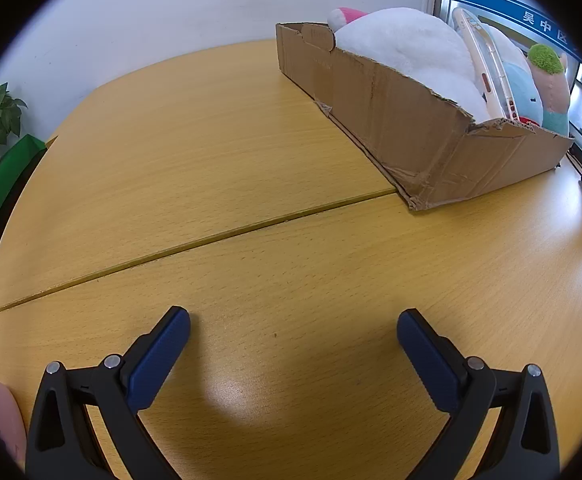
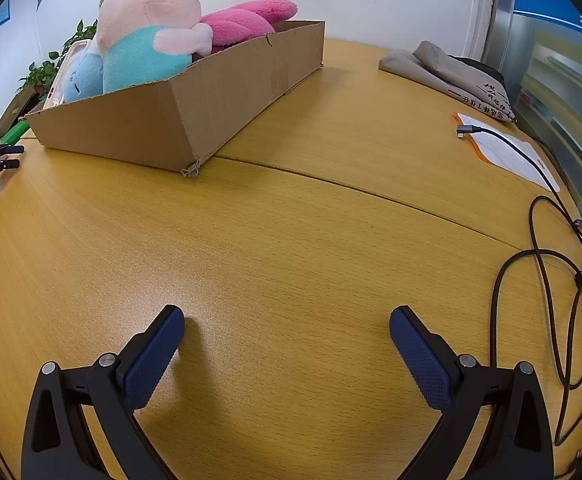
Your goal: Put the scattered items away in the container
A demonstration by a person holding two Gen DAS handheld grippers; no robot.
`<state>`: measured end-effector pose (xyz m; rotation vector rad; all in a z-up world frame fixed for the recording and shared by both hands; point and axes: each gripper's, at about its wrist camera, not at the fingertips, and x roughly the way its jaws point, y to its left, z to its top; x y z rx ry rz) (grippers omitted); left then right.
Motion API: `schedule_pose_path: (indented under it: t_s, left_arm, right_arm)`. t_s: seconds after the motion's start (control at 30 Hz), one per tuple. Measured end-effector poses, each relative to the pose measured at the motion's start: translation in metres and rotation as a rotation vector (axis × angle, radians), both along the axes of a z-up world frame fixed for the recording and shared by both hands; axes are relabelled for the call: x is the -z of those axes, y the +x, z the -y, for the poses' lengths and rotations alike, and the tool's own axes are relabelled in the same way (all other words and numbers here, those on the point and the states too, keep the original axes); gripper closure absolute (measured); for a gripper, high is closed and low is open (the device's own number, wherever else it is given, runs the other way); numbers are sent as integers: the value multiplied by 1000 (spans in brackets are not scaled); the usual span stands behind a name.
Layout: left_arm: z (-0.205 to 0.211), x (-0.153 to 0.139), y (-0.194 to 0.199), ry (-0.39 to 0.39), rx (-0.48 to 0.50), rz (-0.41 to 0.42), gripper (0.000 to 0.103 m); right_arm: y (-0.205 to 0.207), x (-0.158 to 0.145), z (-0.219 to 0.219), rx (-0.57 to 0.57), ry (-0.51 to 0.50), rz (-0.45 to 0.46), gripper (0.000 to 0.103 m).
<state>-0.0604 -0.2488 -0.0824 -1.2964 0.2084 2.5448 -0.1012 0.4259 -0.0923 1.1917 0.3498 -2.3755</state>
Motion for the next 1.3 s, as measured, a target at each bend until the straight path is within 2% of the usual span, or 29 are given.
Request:
schedule_pose_path:
  t_s: [0.37,0.6,1.3]
  left_arm:
    - [-2,2,-2,1,-2,-1,0]
    - [1,3,0,0,89,-1,0]
    - [0,3,0,1,90,-1,0]
  right_arm:
    - [0,0,0,-1,0,-1,0]
    - [0,0,-1,-2,0,-1,0]
    - [0,0,-1,-3,0,-1,0]
